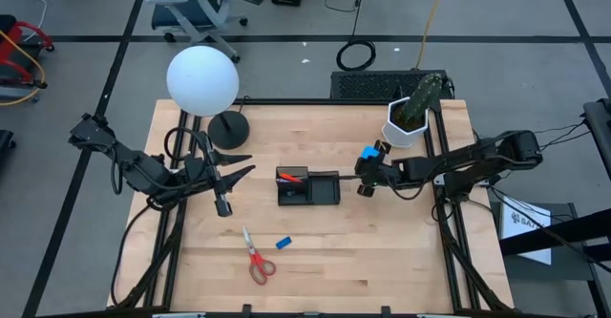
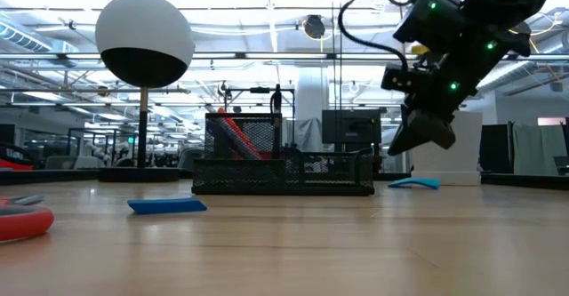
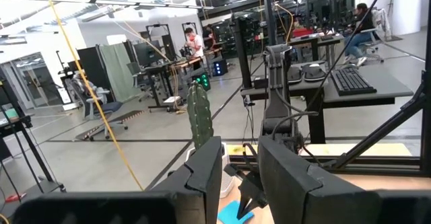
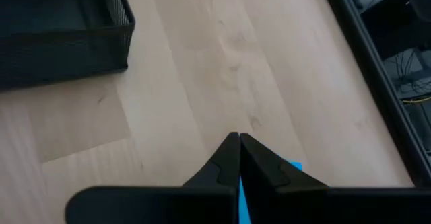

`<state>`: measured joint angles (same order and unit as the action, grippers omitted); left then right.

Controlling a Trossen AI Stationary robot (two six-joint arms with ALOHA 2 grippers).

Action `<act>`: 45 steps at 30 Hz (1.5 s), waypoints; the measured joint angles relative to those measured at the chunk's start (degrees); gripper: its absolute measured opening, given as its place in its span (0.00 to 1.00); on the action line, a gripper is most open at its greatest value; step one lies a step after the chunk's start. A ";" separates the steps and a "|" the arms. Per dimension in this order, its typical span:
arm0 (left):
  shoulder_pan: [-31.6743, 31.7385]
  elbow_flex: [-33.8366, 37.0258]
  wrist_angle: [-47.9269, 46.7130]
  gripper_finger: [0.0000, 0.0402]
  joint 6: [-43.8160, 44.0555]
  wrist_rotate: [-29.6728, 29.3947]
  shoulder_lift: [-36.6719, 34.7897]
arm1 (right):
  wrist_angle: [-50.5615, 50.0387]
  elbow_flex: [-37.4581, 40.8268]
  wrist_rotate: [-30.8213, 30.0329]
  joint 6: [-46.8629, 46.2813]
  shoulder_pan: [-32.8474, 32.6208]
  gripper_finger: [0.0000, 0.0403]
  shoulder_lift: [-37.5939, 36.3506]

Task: Pick and place office supplies into organizer
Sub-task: Put the blue sticky notes into the black desk organizer

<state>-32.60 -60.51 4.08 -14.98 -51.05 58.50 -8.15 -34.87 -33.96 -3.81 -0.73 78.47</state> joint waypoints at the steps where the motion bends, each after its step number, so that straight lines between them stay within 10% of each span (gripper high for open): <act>1: 0.00 0.00 0.00 0.26 0.01 0.00 0.00 | -0.04 0.00 -0.18 -0.10 -0.22 0.00 -0.34; 31: 5.36 0.00 -1.82 0.26 1.10 1.03 -0.43 | -4.14 -0.11 1.23 -3.02 -1.64 0.03 -1.48; 45: 32.56 0.02 -6.59 0.26 9.86 40.47 2.98 | -14.50 -0.20 1.27 -12.00 -1.64 0.05 -11.57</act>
<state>-0.04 -60.49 -2.52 -5.12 -10.58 61.48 -22.66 -35.07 -32.69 -15.81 -2.37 66.90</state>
